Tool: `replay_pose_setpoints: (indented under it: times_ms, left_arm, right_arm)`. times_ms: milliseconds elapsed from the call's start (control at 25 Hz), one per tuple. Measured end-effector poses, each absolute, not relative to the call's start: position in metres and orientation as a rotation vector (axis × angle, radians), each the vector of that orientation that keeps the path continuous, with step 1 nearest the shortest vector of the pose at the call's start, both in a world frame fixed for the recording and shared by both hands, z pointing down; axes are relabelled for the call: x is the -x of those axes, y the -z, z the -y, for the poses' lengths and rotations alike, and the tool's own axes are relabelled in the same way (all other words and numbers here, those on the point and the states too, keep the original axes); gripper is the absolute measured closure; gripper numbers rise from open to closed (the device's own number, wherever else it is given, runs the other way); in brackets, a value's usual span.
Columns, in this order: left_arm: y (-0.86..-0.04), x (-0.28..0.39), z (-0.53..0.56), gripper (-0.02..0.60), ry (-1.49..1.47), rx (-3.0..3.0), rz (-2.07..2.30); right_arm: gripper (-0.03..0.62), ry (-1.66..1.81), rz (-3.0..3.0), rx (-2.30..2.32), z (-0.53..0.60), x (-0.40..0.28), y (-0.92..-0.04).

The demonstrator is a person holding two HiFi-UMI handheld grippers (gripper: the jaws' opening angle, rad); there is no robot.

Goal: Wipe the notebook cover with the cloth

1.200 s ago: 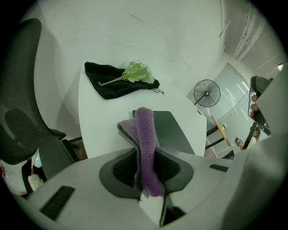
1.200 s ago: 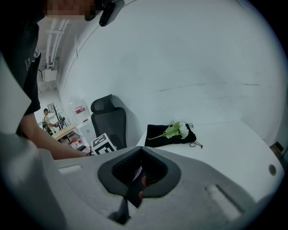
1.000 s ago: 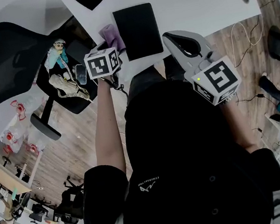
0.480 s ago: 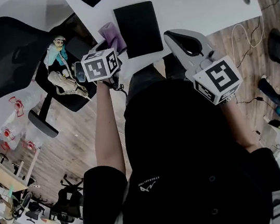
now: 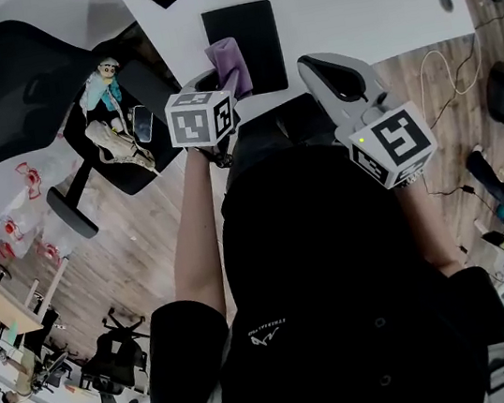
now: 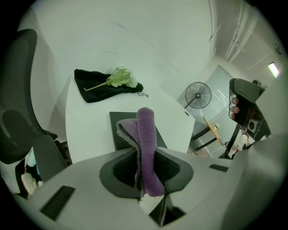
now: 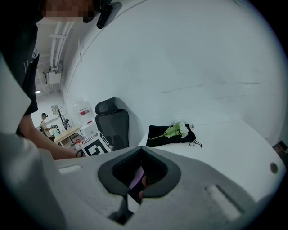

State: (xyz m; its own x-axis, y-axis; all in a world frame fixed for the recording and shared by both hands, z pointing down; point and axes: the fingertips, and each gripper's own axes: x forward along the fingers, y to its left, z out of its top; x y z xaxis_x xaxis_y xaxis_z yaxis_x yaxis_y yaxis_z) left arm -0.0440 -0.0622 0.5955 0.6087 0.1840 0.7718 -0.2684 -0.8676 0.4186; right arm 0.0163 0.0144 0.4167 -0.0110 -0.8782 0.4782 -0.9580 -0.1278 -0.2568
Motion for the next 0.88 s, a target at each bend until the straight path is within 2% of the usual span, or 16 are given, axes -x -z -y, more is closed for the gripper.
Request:
replay_pose_setpoints:
  times_ms: [480, 880]
  left_arm:
    - [-0.612, 0.023, -0.015, 0.497, -1.232, -2.3, -0.017]
    - [-0.627, 0.014, -0.03, 0.497, -1.257, -2.28, 0.03]
  right_arm:
    - [0.589, -0.818, 2.004, -2.055, -0.06, -0.015, -0.417]
    - [0.589, -0.821, 2.016, -2.06, -0.091, -0.024, -0.415]
